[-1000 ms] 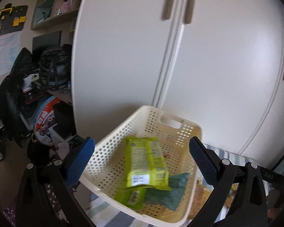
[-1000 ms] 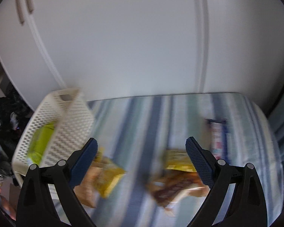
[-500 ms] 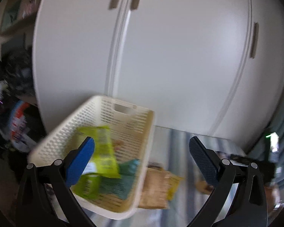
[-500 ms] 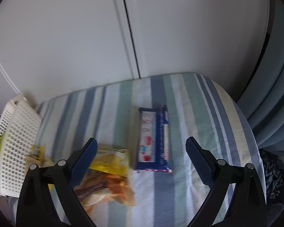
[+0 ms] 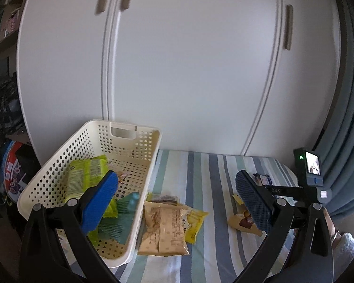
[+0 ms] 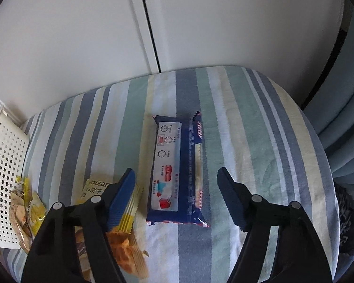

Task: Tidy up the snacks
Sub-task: 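Close the right tool on the blue-and-white wafer pack, then lower the left tool onto the brown waffle pack, grasp and lift it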

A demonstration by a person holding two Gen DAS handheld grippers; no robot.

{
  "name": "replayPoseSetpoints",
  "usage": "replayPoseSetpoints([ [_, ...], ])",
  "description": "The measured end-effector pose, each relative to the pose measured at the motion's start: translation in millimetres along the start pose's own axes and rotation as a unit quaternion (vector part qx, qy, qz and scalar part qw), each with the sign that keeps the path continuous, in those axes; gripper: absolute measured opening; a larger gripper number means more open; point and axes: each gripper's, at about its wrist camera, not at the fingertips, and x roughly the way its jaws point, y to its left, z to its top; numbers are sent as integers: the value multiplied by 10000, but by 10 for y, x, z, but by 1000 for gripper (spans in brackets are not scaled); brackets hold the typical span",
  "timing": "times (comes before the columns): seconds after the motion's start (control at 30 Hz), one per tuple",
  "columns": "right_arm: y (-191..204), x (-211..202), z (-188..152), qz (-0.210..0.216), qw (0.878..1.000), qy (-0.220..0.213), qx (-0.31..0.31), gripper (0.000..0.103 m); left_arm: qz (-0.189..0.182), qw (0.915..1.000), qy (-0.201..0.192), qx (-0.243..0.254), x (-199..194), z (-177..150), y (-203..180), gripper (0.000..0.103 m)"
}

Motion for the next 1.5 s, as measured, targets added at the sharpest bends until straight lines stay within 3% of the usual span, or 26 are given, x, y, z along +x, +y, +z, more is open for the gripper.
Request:
replayPoseSetpoints([
  [0.27, 65, 185, 57, -192, 9995, 200, -136, 47, -154, 9996, 174, 139, 88, -42, -67, 101],
  [0.4, 68, 171, 35, -134, 9996, 220, -88, 44, -172, 9994, 236, 177, 118, -65, -75, 101],
  [0.67, -21, -61, -191, 396, 9990, 159, 136, 44, -399, 9981, 429, 189, 204, -114, -131, 101],
  [0.9, -158, -287, -377, 469, 9986, -50, 244, 44, -591, 9952, 666, 415, 331, -219, -294, 101],
  [1.23, -315, -320, -419, 622, 9965, -351, 439, 44, -1082, 9834, 1151, 888, 533, -461, -674, 101],
  [1.3, -303, -362, -422, 560, 9966, -469, 374, 44, -1279, 9779, 1278, 1051, 586, -532, -792, 101],
  [1.5, -431, -340, -425, 921, 9931, -373, 626, 44, -1595, 9633, 1715, 1314, 849, -660, -1010, 101],
])
